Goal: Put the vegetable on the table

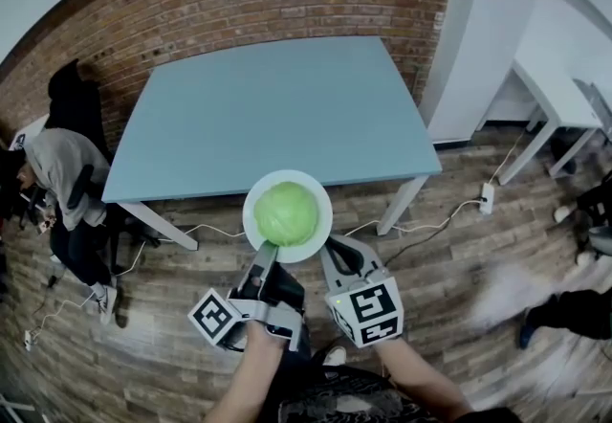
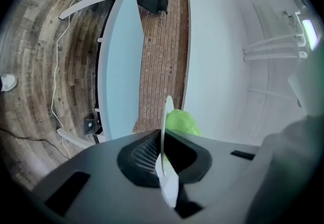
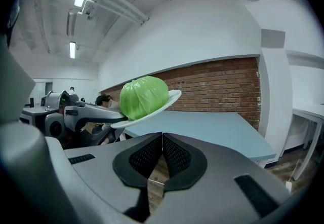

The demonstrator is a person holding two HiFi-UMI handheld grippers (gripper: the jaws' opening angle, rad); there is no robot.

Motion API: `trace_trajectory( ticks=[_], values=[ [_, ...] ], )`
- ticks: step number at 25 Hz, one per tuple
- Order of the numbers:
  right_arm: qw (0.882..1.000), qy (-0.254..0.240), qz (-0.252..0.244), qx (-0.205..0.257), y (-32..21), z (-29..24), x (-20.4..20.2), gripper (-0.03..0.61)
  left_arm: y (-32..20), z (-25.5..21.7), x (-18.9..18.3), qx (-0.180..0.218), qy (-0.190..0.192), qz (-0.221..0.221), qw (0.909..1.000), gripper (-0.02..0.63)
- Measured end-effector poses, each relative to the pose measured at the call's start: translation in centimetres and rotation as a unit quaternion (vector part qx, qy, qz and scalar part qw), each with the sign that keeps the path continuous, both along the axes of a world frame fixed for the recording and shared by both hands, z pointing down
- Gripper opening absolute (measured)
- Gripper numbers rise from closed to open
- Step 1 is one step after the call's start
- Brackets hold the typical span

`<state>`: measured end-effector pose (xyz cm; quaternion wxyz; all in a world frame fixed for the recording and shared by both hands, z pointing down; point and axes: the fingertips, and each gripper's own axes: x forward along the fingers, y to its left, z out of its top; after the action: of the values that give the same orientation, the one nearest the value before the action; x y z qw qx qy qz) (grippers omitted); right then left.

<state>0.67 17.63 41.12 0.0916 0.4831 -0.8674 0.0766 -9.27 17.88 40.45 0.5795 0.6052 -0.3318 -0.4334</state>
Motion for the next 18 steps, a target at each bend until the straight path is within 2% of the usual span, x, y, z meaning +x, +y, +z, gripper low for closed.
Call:
trace_trajectory(
  ticks=[18],
  values=[
    [0.999,0.022,0.022,-0.011,-9.5,0.4,-2.0,0.009,-10.1,1.4,-2.1,-0.02,0.011,0.023,0.9995,0.011]
  ],
)
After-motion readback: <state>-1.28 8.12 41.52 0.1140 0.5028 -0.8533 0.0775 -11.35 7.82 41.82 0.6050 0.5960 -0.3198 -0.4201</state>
